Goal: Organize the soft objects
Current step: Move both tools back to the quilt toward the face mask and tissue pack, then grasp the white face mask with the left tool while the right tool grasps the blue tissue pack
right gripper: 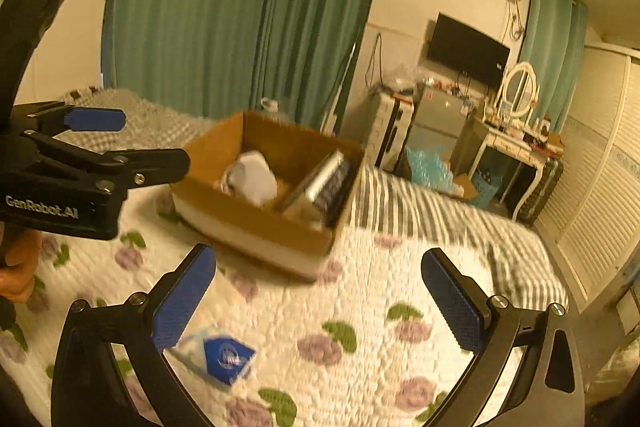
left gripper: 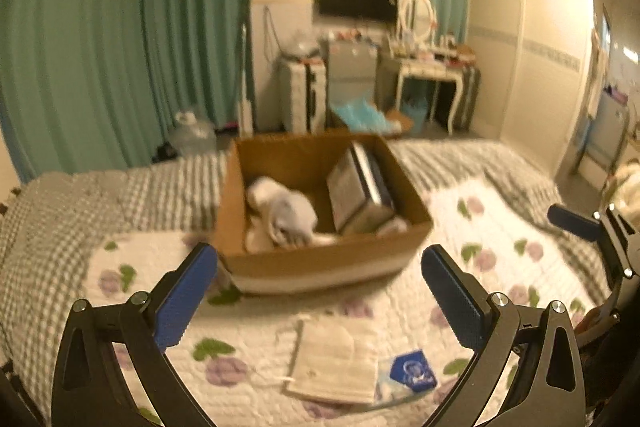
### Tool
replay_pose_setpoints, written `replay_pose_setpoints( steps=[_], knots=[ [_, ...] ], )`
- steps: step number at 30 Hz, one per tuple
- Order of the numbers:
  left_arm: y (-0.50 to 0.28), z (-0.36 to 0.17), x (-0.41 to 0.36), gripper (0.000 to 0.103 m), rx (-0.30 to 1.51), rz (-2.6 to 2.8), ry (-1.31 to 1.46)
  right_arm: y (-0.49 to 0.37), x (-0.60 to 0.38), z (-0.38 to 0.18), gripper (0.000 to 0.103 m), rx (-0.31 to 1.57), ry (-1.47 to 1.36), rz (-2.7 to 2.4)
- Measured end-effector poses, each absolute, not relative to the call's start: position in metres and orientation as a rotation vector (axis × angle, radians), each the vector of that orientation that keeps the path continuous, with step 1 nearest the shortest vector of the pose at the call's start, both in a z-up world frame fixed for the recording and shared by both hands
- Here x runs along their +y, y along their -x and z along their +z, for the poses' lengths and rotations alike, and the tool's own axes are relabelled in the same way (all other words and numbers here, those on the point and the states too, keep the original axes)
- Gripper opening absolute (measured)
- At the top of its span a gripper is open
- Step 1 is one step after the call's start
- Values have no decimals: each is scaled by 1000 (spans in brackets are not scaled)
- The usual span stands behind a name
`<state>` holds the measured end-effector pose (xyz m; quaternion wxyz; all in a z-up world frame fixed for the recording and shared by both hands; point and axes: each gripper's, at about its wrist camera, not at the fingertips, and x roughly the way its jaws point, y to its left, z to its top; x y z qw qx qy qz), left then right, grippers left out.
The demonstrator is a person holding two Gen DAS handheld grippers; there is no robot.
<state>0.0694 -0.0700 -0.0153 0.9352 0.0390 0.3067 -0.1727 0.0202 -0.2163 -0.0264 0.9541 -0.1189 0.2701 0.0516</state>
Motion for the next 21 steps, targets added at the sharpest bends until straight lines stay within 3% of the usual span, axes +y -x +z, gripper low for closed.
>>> replay_pose_setpoints(
  steps=[12, 21],
  knots=[
    [-89, -120, -113, 103, 886, -466, -202, -28, -240, -107, 103, 741, 222, 39],
    [-105, -163, -79, 103, 997, -375, -196, -32, -225, -136, 103, 818, 251, 101]
  ],
)
